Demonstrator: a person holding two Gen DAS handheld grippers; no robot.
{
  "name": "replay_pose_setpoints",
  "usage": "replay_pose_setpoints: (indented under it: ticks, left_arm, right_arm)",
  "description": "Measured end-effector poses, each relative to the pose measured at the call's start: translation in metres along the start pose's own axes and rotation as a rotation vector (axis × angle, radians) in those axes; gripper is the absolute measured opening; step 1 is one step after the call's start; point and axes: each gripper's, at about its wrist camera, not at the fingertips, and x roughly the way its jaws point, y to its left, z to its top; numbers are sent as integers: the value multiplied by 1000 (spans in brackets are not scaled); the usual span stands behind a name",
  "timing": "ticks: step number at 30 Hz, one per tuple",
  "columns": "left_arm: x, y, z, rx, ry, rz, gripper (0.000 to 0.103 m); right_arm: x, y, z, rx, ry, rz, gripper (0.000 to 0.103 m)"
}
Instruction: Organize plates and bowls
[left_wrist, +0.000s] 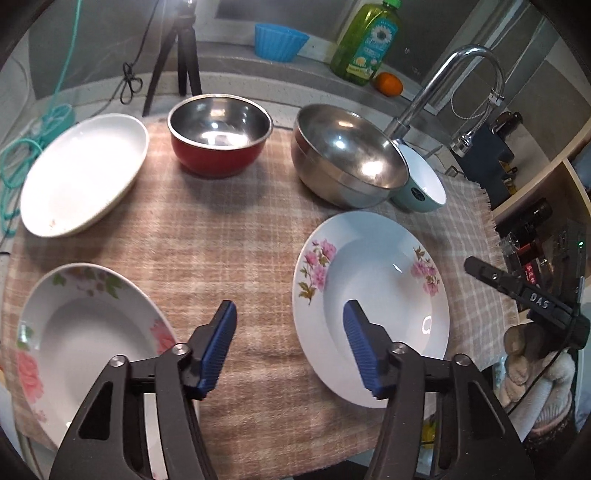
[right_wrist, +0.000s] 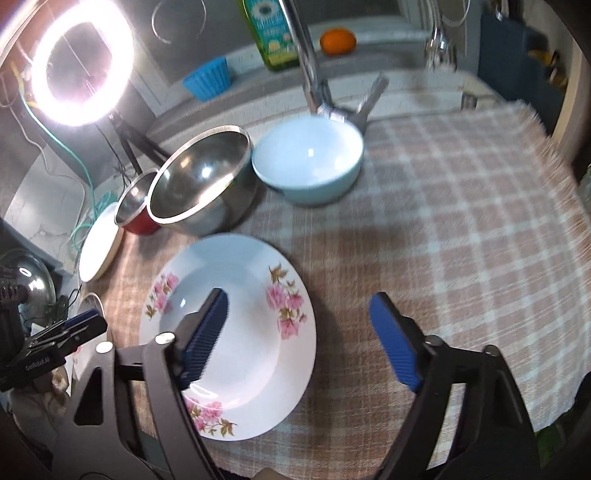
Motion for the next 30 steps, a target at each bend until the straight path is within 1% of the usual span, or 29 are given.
replay_pose_setpoints:
  ticks: [3,4,8,10,12,14,16,18,20,21,23,25,28,30]
  left_arm:
    - [7,0,-1,-11,16,-17,54]
    - [9,-1,-1,-14,23,-22,52]
    - [18,-1,-1,-31,49,-43,51]
    - [23,-1,-1,-39,57,-43,50]
    - [27,0,0,-50,67,-52,49]
    - [31,0,0,-58,73,-58,48]
    - [34,-1,0,-57,80,-64,43]
    - [37,-3,0,-57,87,-73,42]
    - [39,-4,0,-56,94,-87,38]
    - [40,-5,0,-55,97,-90,36]
    - [41,-5,0,-47,95,-84,35]
    - [42,-5,0,-50,97,-86,34]
    - [43,-1,0,-55,105,-91,29]
    - [43,0,-1,-54,107,-92,28]
  right_arm:
    - [12,-6,-1,17,42,29,70]
    - [14,-8,-1,21,50,34,70]
    - [24,-11,1,27,83,61,69]
    - [29,-9,2,17,96,68,66]
    - [34,-6,3,4,114,76,57]
    - [39,-5,4,-3,129,83,55]
    - [43,-5,4,-4,140,87,53]
    - [46,-4,4,-3,151,95,48]
    - [49,-5,5,-2,163,102,45]
    - [51,-4,5,-2,171,108,40]
    - [53,-4,5,-6,184,116,33]
    - [55,-3,4,-13,189,111,33]
    - [55,-3,3,-21,195,107,31]
    - [55,-1,2,-30,194,98,31]
